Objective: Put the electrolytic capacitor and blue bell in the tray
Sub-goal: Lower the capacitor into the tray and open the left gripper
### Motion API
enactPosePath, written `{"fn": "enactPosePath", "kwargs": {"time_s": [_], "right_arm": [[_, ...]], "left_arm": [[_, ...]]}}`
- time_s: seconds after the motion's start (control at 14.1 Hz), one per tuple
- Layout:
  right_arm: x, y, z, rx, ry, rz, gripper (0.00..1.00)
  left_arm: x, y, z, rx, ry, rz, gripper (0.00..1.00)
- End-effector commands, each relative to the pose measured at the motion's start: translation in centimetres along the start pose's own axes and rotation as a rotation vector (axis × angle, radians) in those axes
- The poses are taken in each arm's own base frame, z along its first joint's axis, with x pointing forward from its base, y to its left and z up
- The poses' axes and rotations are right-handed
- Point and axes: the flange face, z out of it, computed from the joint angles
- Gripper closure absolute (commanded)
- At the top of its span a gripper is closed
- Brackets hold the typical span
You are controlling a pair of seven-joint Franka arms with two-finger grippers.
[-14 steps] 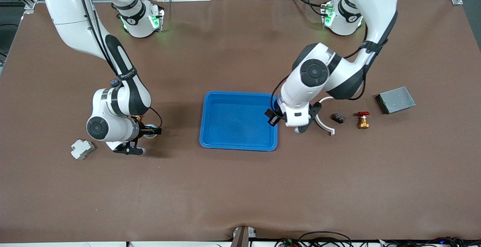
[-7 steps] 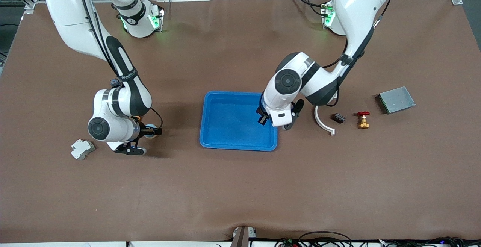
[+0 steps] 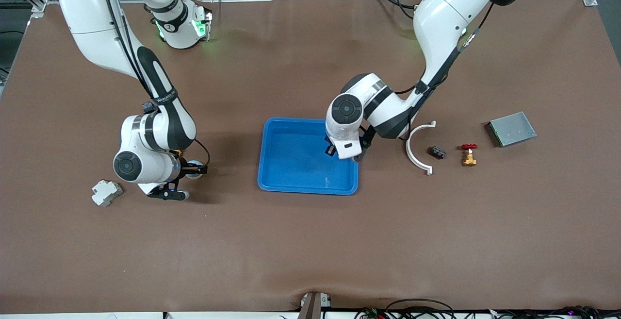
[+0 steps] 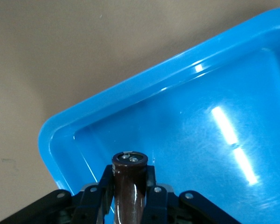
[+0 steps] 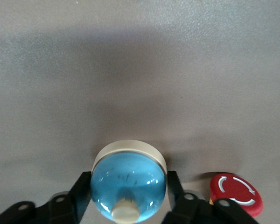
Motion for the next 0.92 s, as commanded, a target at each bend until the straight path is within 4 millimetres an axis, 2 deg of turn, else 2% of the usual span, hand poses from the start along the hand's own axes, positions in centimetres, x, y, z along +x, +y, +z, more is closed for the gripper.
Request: {"fn": "enactPosePath", "kwargs": {"time_s": [0.0, 0.07, 0.14, 0.21, 0.28, 0.43, 0.5, 0.71, 0.85], "right_arm": [[-0.1, -0.2, 0.3, 0.005, 0.002, 0.0, 0.58], [-0.1, -0.2, 0.2, 0.005, 0.001, -0.001, 0.67], [-0.1, -0.6, -0.1, 0.004, -0.003, -0.003, 0.73], [-0.2, -1.4, -0.4, 0.003, 0.001, -0.005, 0.77], [-0.4, -1.9, -0.8, 0.003, 0.004, -0.01, 0.77], [-0.8, -1.7, -1.3, 0.001, -0.026, -0.009, 0.77], [-1.1, -1.8, -2.3, 0.004, -0.024, -0.011, 0.77], [-2.0, -2.2, -4.9, 0.02, -0.039, 0.014, 0.8], [-2.9, -4.5, -6.3, 0.034, -0.049, 0.085, 0.8]], "left_arm": [[0.2, 0.3, 0.7, 0.013, 0.024, -0.011, 0.82], [0.3, 0.3, 0.8, 0.014, 0.025, -0.011, 0.76], [0.4, 0.3, 0.7, 0.015, 0.024, -0.014, 0.55], [0.7, 0.4, 1.0, 0.016, 0.03, -0.017, 0.16], [1.1, 0.5, 1.0, 0.015, 0.036, -0.021, 0.0], [1.0, 0.7, -0.3, -0.003, 0.039, -0.023, 0.0], [1.3, 0.8, -1.9, -0.011, 0.046, -0.034, 0.0], [4.9, 0.7, -8.9, -0.074, 0.088, -0.108, 0.0], [6.0, -0.1, -12.5, -0.079, 0.131, -0.091, 0.0]]}}
